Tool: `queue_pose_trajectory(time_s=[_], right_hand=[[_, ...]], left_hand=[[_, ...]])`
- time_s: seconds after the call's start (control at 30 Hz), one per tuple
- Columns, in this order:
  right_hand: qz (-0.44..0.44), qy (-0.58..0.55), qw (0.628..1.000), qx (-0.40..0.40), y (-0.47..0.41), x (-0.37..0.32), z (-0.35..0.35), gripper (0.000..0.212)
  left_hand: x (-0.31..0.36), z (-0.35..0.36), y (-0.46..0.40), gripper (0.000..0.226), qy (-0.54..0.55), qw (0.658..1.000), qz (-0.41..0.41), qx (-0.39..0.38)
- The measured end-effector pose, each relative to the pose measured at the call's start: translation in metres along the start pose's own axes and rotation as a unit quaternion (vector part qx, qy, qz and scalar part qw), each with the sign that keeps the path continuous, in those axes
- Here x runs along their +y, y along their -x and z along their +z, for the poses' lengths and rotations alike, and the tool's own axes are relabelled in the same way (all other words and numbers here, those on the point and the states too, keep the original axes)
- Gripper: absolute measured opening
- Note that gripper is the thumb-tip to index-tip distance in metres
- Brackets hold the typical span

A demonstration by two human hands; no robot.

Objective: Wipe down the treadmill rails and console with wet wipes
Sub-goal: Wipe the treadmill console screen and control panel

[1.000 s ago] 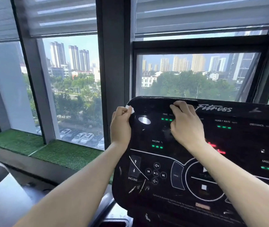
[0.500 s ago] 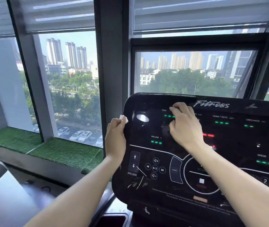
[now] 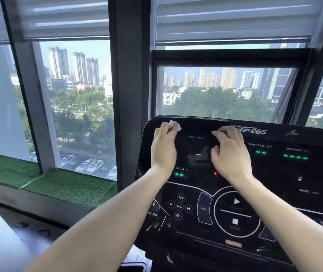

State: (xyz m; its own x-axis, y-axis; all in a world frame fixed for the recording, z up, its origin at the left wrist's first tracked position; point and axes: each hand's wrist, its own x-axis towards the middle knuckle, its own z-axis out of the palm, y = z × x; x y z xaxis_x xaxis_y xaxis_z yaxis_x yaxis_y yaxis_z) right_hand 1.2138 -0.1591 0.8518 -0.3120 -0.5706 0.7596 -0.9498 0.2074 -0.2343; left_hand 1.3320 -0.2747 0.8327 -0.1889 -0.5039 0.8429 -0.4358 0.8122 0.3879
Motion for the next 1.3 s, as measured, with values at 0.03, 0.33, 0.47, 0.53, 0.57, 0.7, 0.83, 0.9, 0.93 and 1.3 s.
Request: queue_pose_trajectory(time_s=[0.03,0.33,0.47,0.53,0.57,0.7,0.83,0.9,0.93,1.3], right_hand=[[0.008,0.000,1.000,0.008,0.000,0.004,-0.002,0.042],[0.046,0.011,0.999,0.020,0.010,0.023,-0.014,0.043],[0.071,0.013,0.997,0.026,0.015,0.031,-0.018,0.045],[0.072,0.015,0.997,0.028,0.019,0.034,-0.019,0.047],[0.069,0.017,0.997,0.028,0.020,0.035,-0.019,0.048],[0.063,0.022,0.997,0.027,0.024,0.036,-0.015,0.050],[0.058,0.012,0.997,0.042,0.027,0.039,-0.013,0.050],[0.058,0.006,0.997,0.051,0.031,0.041,-0.013,0.050],[0.059,0.003,0.997,0.053,0.034,0.043,-0.014,0.050],[0.058,0.008,0.997,0.048,0.041,0.050,-0.018,0.051]], left_hand=[[0.009,0.005,0.004,0.022,0.014,0.999,0.034,-0.024],[-0.014,-0.011,-0.001,0.049,-0.030,0.995,-0.090,0.006],[0.030,0.009,0.007,0.045,0.029,0.998,-0.012,-0.047],[0.052,0.022,0.020,0.037,0.039,0.993,0.070,-0.082],[0.059,0.024,0.025,0.039,0.032,0.990,0.101,-0.097],[0.036,0.012,0.021,0.044,0.005,0.984,0.117,-0.131],[-0.001,-0.006,0.008,0.059,-0.034,0.998,-0.047,-0.022],[0.010,-0.001,0.011,0.059,-0.036,0.998,-0.054,-0.004],[0.022,0.005,0.014,0.058,-0.021,0.999,-0.040,-0.010],[0.036,0.010,0.026,0.035,0.015,0.990,0.097,-0.098]])
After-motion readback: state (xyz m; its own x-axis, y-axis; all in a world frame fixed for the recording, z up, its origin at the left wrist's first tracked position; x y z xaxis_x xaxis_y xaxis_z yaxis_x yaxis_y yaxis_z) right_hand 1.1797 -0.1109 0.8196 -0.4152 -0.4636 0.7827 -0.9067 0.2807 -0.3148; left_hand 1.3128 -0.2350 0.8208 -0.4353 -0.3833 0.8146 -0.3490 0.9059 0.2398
